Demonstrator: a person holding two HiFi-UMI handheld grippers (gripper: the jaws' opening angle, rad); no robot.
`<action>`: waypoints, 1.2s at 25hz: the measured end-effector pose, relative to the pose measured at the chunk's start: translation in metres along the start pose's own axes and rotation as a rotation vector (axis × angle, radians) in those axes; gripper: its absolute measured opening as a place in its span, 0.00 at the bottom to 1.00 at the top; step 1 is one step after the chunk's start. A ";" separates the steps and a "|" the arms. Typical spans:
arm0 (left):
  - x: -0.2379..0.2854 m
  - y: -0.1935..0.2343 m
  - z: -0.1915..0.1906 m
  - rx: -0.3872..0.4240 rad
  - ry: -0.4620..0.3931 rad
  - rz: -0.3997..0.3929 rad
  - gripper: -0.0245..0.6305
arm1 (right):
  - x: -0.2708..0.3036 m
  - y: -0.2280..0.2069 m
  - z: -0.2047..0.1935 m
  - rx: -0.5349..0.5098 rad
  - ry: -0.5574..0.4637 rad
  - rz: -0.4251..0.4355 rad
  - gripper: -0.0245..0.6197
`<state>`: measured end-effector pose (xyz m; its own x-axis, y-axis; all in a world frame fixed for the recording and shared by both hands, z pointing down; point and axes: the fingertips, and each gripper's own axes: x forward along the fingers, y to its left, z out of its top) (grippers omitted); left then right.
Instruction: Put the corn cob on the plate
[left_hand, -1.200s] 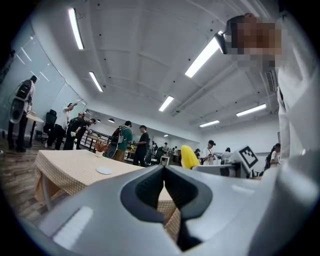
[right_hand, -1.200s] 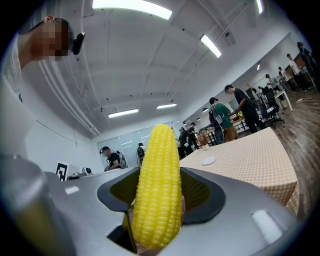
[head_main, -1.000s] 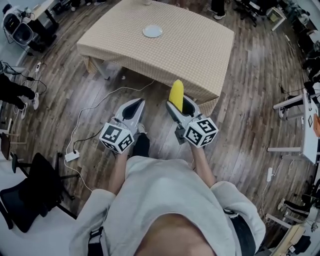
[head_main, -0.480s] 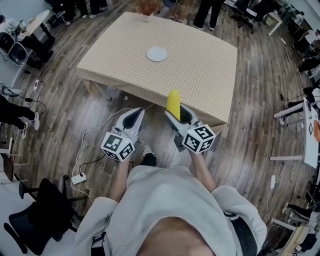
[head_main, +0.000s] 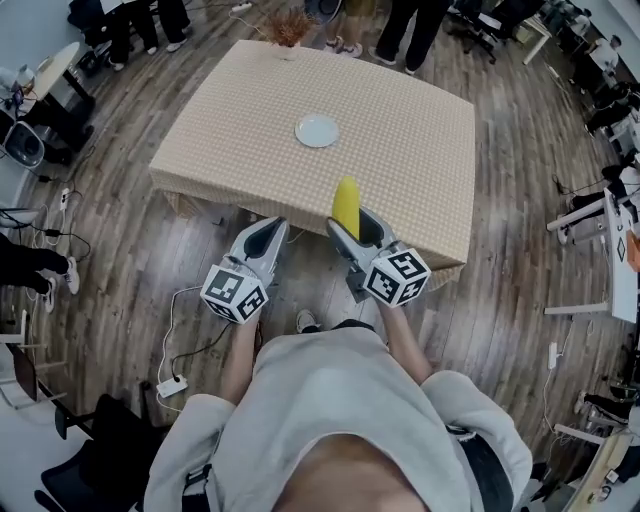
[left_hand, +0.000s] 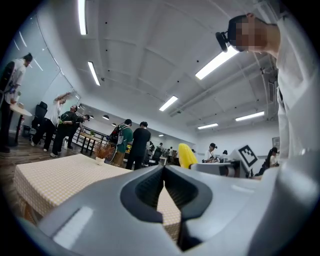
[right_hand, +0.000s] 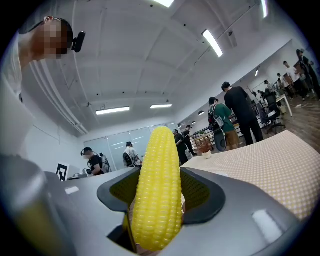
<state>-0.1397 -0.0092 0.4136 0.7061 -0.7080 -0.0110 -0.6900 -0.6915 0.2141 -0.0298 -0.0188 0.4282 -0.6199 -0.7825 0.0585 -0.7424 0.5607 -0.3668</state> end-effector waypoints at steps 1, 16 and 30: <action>0.003 0.003 -0.001 -0.003 0.003 -0.010 0.05 | 0.002 -0.002 -0.001 0.003 0.000 -0.009 0.44; 0.055 0.029 -0.012 -0.018 0.034 -0.046 0.05 | 0.034 -0.052 0.002 0.033 0.000 -0.048 0.44; 0.174 0.100 -0.001 -0.008 0.052 0.010 0.05 | 0.125 -0.155 0.040 0.056 0.026 0.010 0.44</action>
<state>-0.0853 -0.2012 0.4343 0.7064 -0.7066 0.0417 -0.6961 -0.6829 0.2216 0.0178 -0.2140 0.4552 -0.6345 -0.7689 0.0787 -0.7211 0.5523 -0.4184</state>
